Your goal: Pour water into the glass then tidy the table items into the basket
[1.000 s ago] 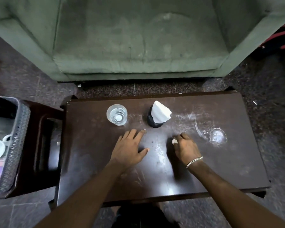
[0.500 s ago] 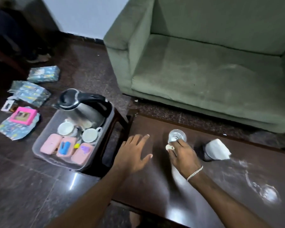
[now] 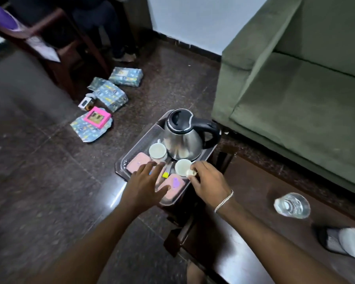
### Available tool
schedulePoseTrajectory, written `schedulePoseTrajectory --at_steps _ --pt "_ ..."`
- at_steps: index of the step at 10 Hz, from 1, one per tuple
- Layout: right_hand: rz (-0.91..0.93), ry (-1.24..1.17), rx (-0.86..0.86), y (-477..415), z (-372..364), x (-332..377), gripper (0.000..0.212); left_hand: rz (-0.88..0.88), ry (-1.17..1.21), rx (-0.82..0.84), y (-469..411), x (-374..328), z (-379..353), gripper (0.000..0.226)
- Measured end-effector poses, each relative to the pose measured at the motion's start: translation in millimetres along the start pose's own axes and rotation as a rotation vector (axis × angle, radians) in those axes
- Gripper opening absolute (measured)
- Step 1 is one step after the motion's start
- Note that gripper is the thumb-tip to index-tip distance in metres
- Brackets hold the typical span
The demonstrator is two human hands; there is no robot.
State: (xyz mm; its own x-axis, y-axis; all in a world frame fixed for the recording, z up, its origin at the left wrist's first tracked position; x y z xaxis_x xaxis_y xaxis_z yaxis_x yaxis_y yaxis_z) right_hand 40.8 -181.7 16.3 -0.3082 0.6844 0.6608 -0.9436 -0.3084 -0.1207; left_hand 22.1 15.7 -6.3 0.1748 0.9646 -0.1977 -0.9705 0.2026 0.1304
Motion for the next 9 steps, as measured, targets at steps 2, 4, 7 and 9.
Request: schedulePoseTrajectory --at_steps 2,4,7,9 --pt "0.046 0.016 0.237 -26.8 -62.1 25.7 0.020 0.047 0.034 0.006 5.9 46.8 -3.3 0.072" --pt "0.144 0.192 0.396 -24.6 -108.6 35.8 0.024 0.048 0.046 0.008 5.0 59.8 -8.7 0.070" --pt "0.078 0.338 0.379 -21.0 -114.6 26.0 0.020 0.044 0.064 0.037 -0.1 62.4 -20.5 0.071" --pt "0.058 0.354 0.414 -15.4 -113.3 22.7 0.032 -0.011 0.027 0.039 -0.6 50.7 -24.8 0.071"
Point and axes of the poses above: each hand's wrist, its own y-axis away from the middle knuckle, its own z-axis out of the back of the hand, x = y × z, the point moved 7 cm from there along -y, towards the middle knuckle, and after that the axes turned 4 degrees about -y, right-handed, at the moved point
